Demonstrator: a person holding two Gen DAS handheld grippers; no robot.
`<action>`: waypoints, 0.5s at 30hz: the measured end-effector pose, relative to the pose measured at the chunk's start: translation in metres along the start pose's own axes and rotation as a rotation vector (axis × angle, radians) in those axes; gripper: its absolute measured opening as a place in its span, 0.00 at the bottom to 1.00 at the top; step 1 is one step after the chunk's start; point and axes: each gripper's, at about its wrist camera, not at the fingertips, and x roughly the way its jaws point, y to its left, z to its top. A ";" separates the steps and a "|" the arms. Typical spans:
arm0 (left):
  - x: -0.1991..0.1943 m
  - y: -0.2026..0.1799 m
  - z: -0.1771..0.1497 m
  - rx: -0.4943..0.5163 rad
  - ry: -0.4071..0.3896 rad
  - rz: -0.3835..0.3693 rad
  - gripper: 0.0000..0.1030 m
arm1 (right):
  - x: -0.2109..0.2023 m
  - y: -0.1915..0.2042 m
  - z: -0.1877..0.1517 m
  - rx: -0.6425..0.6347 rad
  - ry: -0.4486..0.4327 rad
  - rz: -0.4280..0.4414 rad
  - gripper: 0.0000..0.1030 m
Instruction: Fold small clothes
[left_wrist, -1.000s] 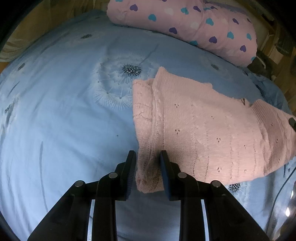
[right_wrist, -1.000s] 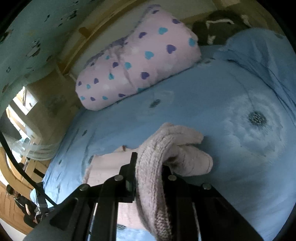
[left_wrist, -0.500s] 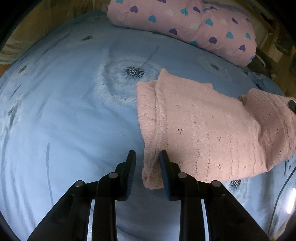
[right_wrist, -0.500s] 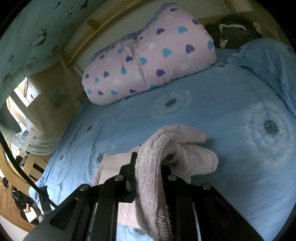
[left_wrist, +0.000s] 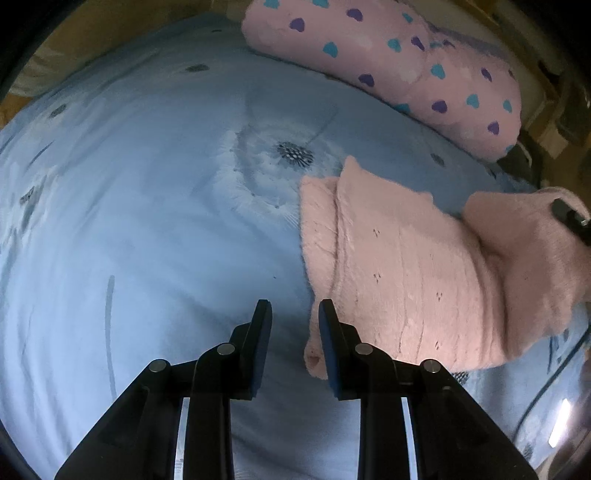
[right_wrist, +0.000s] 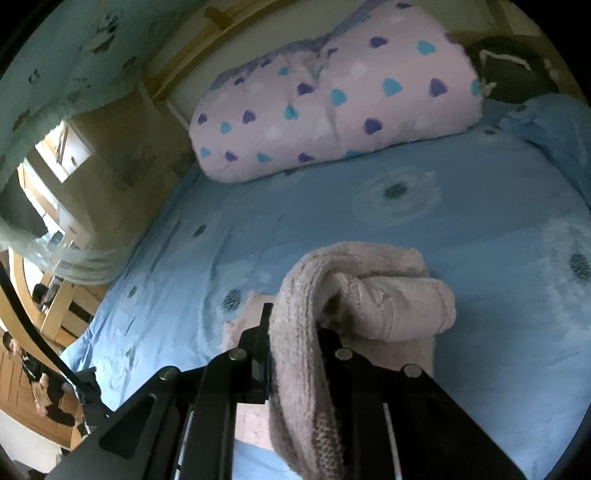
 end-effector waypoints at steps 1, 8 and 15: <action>-0.002 0.004 0.001 -0.014 -0.005 -0.004 0.19 | 0.006 0.007 -0.001 -0.008 0.008 0.000 0.14; -0.007 0.026 0.004 -0.116 -0.009 -0.060 0.19 | 0.057 0.056 -0.015 -0.080 0.090 0.017 0.14; -0.011 0.037 0.004 -0.163 -0.019 -0.078 0.19 | 0.113 0.093 -0.040 -0.150 0.182 0.029 0.15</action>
